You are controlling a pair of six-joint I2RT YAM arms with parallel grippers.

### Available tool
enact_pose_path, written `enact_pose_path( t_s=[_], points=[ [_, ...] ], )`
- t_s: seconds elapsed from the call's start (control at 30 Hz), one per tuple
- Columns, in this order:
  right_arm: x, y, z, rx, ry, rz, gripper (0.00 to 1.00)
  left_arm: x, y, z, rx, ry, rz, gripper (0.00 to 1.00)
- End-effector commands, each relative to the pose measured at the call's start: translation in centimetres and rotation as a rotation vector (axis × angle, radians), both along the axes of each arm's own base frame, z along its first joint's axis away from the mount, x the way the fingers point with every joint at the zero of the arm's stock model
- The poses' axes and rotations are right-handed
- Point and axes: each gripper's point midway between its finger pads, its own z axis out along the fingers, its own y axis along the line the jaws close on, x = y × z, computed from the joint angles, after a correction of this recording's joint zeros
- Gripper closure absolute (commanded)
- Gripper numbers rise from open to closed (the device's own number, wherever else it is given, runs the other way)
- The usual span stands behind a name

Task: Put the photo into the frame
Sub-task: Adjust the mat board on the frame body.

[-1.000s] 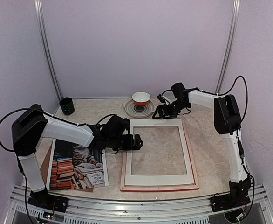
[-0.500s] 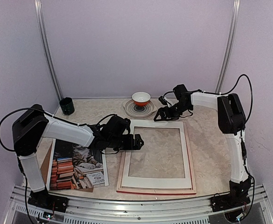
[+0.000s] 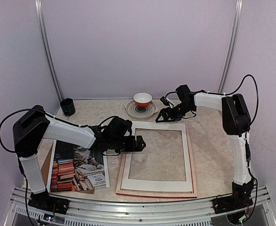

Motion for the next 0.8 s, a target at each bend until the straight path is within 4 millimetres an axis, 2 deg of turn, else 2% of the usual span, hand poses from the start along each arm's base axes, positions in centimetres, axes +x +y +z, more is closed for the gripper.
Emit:
enact_pose_path(
  t_s=[0.0,0.17,0.5,0.77],
  points=[
    [-0.4,1.0,3.4,0.037,-0.071,0.033,0.01,-0.4,0.2,-1.1,0.018,0.018,-0.001,0.01],
    [-0.4,1.0,3.5,0.036,-0.080,0.037,0.01,-0.4,0.4,-1.4,0.023,0.024,0.009,0.01],
    [-1.0,0.9,0.4,0.009,-0.007,0.065,0.01,-0.2,0.8,-0.6,0.013,0.004,0.027,0.01],
    [-0.9,0.8,-0.9,-0.016,-0.003,0.074,0.01,-0.1,1.2,0.0,-0.004,-0.009,0.034,0.01]
  ],
)
